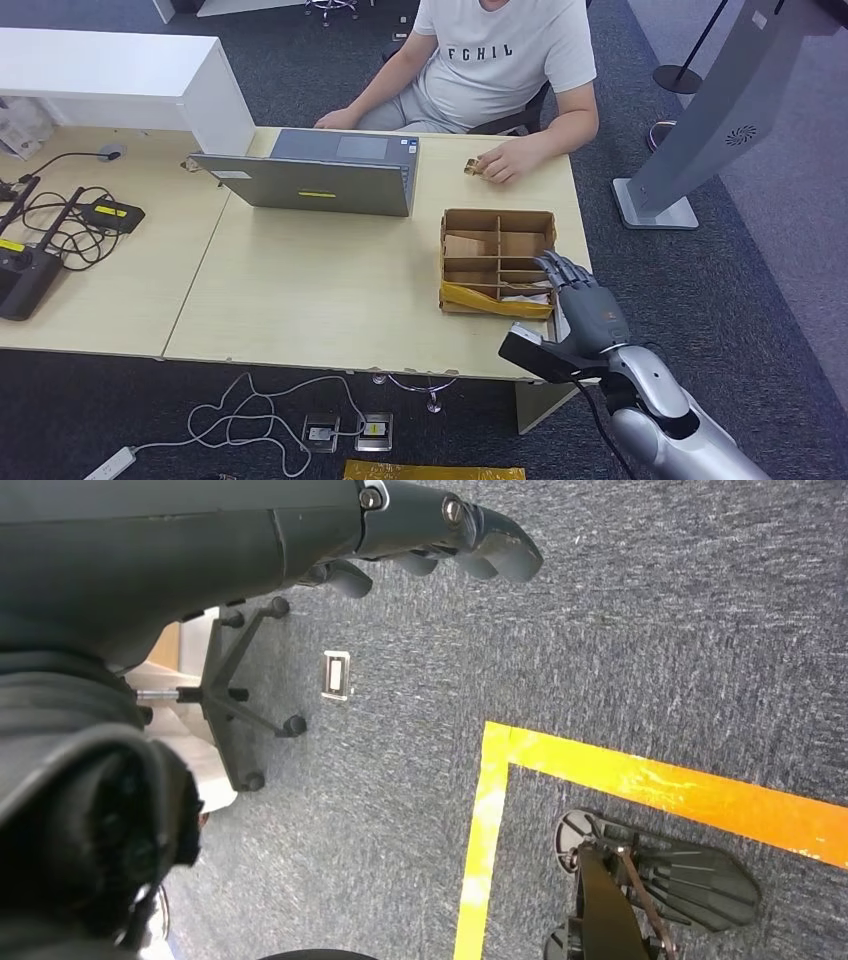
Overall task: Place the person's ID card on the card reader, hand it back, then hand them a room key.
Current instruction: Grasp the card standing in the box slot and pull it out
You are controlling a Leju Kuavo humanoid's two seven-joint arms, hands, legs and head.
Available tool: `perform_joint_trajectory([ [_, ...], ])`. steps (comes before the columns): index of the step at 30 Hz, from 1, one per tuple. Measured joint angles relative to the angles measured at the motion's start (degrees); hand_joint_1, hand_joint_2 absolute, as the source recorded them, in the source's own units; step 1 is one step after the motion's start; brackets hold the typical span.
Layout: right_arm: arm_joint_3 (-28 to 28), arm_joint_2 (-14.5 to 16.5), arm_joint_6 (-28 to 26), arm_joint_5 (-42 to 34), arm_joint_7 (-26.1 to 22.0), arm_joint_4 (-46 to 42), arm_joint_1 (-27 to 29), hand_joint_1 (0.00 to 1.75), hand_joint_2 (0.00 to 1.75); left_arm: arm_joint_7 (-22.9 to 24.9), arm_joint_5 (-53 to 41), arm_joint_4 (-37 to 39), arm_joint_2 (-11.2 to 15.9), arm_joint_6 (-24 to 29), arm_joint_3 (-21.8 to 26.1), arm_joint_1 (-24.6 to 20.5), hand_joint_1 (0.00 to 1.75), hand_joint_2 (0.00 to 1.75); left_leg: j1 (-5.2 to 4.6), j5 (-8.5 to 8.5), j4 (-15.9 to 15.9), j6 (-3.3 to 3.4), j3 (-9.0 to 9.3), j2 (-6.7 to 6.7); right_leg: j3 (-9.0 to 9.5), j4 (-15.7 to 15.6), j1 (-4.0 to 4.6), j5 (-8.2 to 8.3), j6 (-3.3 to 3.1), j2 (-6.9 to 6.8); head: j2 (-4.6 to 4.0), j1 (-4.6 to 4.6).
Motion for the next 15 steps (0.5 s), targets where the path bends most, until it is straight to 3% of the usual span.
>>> perform_joint_trajectory([
  [15, -1.1, 3.9, -0.5, 2.5, -1.3, 3.3, -0.9, 0.0, 1.75, 0.0, -0.7, 0.0, -0.2, -0.2, 0.0, 0.0, 0.0, 0.0, 0.0, 0.0, 0.0, 0.0, 0.0, 0.0, 0.0, 0.0, 0.0, 0.0, 0.0, 0.01, 0.0, 0.0],
])
